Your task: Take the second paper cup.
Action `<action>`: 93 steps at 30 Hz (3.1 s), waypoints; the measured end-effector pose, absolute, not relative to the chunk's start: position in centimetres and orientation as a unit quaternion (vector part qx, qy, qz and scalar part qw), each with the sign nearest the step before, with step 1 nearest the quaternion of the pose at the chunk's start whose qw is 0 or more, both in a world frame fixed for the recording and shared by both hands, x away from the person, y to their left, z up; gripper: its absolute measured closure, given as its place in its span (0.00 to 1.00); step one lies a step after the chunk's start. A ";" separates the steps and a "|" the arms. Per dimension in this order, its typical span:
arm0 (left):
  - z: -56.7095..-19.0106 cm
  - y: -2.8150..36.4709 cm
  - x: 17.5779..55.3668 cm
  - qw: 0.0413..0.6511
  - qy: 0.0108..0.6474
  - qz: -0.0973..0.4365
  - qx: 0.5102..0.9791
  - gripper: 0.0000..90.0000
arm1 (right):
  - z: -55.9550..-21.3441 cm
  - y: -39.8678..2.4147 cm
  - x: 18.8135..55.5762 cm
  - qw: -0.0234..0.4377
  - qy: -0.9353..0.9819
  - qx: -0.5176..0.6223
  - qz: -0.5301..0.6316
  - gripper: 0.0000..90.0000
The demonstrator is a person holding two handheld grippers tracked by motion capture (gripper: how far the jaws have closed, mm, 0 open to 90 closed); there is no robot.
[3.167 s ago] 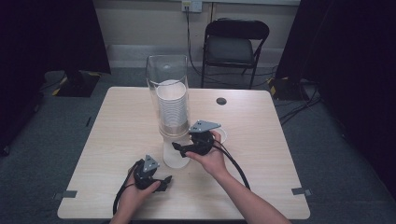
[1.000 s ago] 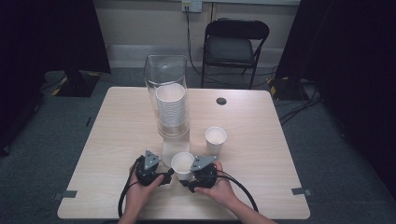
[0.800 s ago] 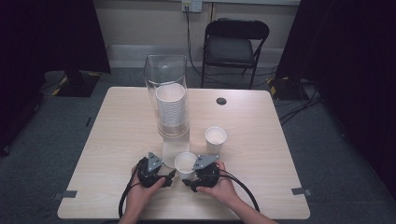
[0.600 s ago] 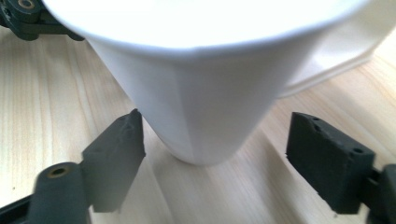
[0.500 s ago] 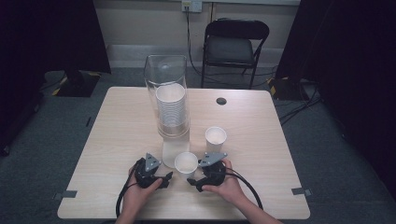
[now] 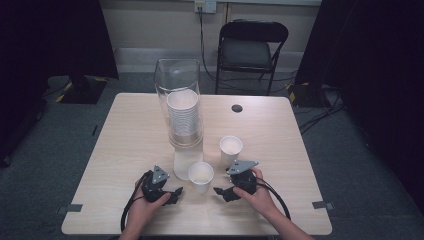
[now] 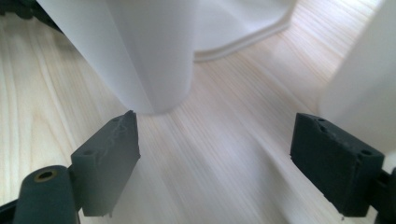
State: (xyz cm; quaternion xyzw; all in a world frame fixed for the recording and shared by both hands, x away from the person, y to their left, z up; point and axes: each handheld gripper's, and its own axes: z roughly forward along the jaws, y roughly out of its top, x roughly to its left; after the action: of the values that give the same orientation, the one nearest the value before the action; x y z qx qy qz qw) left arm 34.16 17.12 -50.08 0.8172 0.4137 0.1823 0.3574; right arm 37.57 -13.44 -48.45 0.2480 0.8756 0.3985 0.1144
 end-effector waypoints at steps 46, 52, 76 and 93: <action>-50.1 17.1 34.2 0.358 0.413 0.182 0.817 0.17 | -48.3 -25.5 36.6 0.091 0.848 0.335 0.400 0.17; -50.1 17.1 34.2 0.358 0.414 0.182 0.817 0.17 | -48.7 -27.1 36.1 0.086 0.847 0.339 0.400 0.17; -50.1 17.1 34.2 0.357 0.413 0.182 0.817 0.17 | -49.7 -33.6 34.5 0.119 0.834 0.368 0.393 0.18; -50.1 17.1 34.2 0.358 0.414 0.182 0.817 0.17 | -49.9 -34.4 34.0 0.159 0.847 0.348 0.368 0.17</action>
State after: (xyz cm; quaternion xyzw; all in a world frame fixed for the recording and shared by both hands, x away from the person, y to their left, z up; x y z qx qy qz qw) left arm 34.15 17.11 -50.10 0.8171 0.4135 0.1824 0.3578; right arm 33.95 -34.37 -49.93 0.3484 0.8471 0.3684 0.1594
